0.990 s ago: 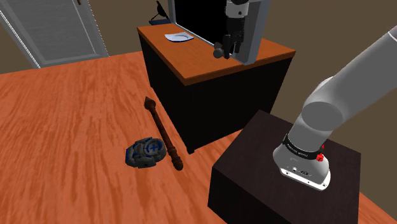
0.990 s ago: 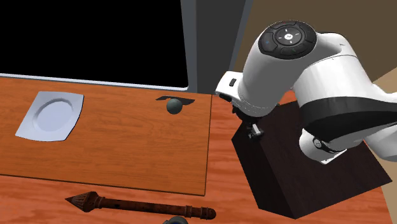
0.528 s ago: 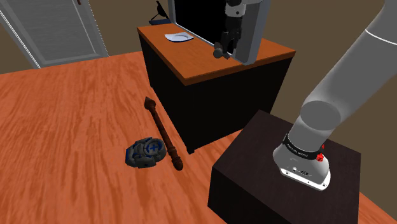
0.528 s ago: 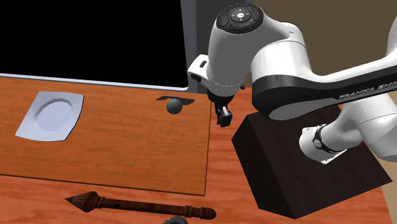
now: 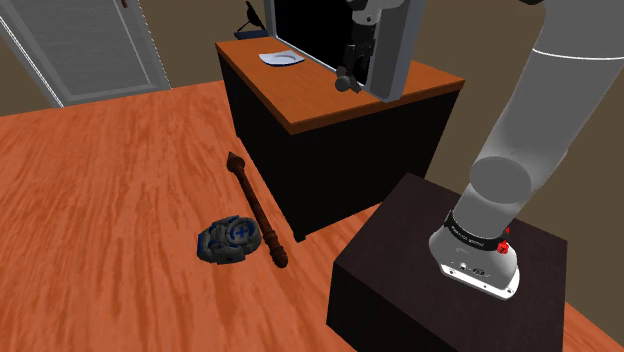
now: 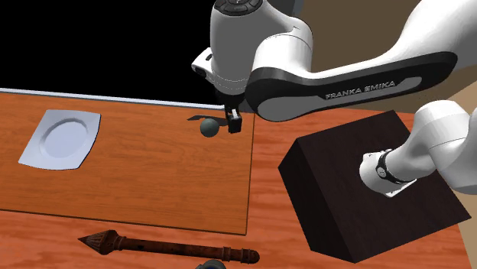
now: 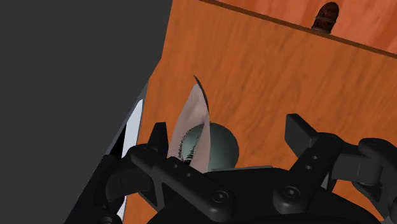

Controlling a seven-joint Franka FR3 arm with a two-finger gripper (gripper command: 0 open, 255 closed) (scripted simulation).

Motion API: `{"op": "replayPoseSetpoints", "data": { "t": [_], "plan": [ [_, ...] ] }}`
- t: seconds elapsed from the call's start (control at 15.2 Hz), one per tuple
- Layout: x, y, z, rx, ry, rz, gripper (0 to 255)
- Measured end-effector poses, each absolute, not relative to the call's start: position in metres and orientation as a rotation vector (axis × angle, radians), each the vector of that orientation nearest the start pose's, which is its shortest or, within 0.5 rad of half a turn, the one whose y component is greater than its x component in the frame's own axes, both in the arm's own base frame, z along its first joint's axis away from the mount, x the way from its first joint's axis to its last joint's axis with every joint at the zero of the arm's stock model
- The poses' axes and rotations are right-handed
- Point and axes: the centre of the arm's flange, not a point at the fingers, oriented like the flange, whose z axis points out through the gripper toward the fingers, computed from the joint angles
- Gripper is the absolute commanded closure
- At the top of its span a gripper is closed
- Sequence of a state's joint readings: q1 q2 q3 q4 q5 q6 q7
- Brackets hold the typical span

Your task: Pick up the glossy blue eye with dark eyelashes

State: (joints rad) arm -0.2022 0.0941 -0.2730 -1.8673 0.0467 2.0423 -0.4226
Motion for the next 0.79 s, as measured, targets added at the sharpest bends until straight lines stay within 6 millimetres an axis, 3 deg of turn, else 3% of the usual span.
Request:
{"op": "replayPoseSetpoints", "data": {
  "t": [0.53,0.59,0.79],
  "plan": [
    [0.54,-0.271,0.444,-3.169,0.098,-0.186,0],
    [0.54,-0.272,0.442,-3.168,0.102,-0.18,255],
    [0.538,-0.272,0.438,-3.164,0.112,-0.155,255]
  ]
}}
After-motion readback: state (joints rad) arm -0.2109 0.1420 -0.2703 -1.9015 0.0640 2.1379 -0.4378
